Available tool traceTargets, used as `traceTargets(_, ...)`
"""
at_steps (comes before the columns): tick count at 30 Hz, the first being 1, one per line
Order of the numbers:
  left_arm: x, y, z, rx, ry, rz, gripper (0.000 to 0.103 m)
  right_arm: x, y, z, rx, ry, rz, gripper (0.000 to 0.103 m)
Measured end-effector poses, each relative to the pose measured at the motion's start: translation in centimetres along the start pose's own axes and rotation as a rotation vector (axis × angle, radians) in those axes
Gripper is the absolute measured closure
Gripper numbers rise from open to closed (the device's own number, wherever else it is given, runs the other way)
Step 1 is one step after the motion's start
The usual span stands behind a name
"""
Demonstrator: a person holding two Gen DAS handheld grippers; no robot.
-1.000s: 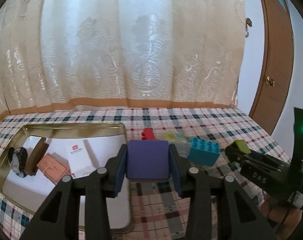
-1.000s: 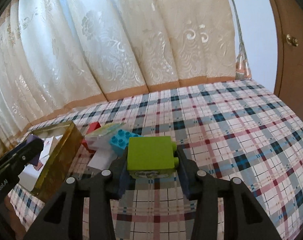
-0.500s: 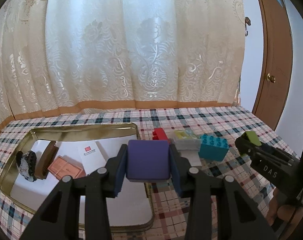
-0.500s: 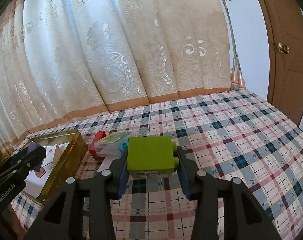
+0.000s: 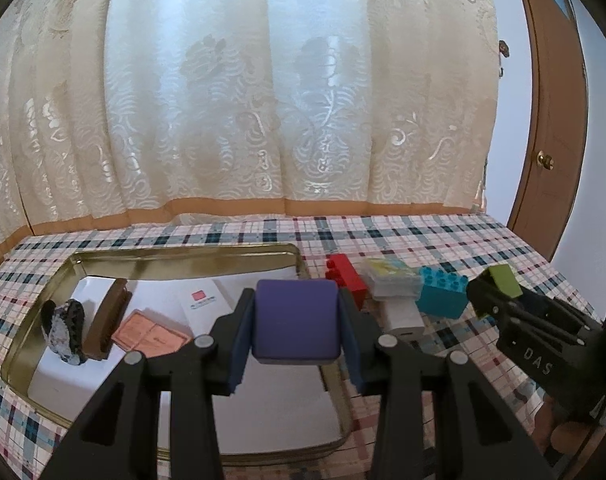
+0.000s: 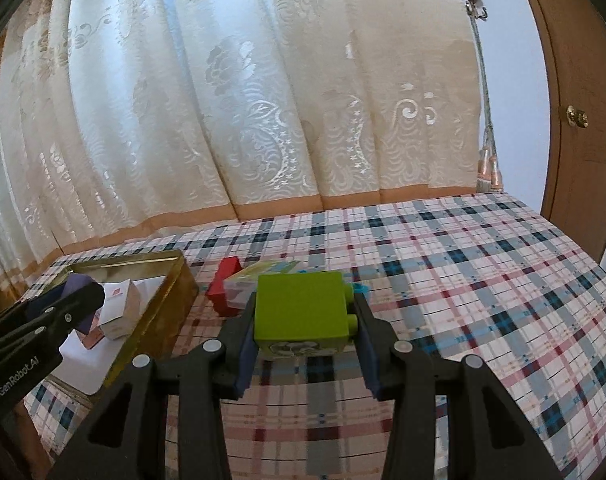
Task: Organize rigid objects
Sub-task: 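Carry the purple block and green brick over the tray with both tools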
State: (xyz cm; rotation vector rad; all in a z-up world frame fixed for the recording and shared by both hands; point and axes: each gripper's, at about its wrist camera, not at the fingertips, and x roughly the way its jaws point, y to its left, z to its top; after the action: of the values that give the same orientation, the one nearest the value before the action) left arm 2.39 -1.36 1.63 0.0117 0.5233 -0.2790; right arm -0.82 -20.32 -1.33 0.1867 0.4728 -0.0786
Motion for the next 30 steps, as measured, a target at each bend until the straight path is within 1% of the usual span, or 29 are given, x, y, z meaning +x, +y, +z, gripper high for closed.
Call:
traceTargets(11,0.0,3.1,-0.2,-0.016,0.008,0.019,0.064,0.4,3.6,-0.4,-0.021,0.007,0.027,0.057)
traceTargets(17,0.1,4.8,-0.3,-0.028,0.015,0.043,0.064,0.7,5.6,-0.6,-0.032,0.011,0.054,0.057)
traceTargets(25,0.0,5.7,-0.3,-0.025,0.013,0.057,0.064,0.9,7.9,-0.4,-0.037,0.012,0.088,0.057)
traceTargets(30,-0.2,7.5,-0.3,-0.04,0.009,0.073,0.064,1.1,9.9,-0.5,-0.058,0.012,0.112,0.057)
